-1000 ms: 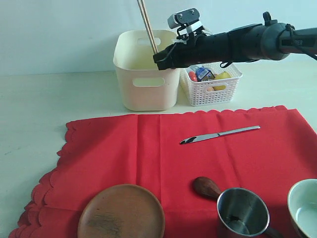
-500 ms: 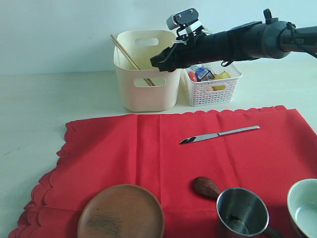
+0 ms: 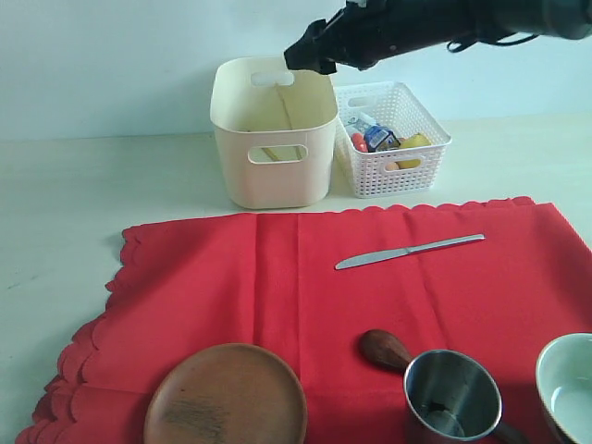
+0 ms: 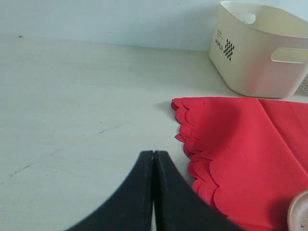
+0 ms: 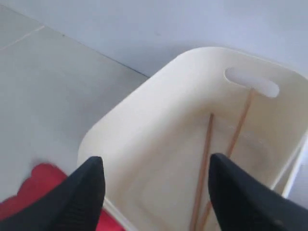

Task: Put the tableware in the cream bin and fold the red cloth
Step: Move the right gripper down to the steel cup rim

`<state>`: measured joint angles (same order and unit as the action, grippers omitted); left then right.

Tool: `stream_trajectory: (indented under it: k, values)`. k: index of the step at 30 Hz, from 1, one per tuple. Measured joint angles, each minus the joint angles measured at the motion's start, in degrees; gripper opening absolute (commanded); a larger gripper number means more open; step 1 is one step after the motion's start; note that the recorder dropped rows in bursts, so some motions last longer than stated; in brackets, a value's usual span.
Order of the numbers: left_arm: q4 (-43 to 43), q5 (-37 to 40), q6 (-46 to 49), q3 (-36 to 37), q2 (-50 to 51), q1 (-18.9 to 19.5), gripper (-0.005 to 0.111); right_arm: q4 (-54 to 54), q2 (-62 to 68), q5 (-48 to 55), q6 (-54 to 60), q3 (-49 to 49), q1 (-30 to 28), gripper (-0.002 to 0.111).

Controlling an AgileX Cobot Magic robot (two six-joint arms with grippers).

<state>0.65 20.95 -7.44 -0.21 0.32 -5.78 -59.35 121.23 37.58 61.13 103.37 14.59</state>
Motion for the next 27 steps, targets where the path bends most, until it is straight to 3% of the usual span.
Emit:
stream_trajectory:
  k: [6, 10, 18, 27]
  values:
    - [0.0, 0.0, 0.0, 0.0, 0.0, 0.0, 0.0, 28.12, -6.11, 9.63, -25.79, 0.0, 0.0, 0.052]
    - [0.0, 0.0, 0.0, 0.0, 0.0, 0.0, 0.0, 39.47, -9.75, 14.13, -36.26, -3.01, 0.0, 0.045]
    - [0.0, 0.0, 0.0, 0.0, 0.0, 0.0, 0.0, 44.35, -20.34, 7.65, -40.7, -22.92, 0.0, 0.024]
    - [0.0, 0.0, 0.0, 0.0, 0.0, 0.0, 0.0, 44.47, -29.64, 7.57, -39.19, -38.2, 0.0, 0.023]
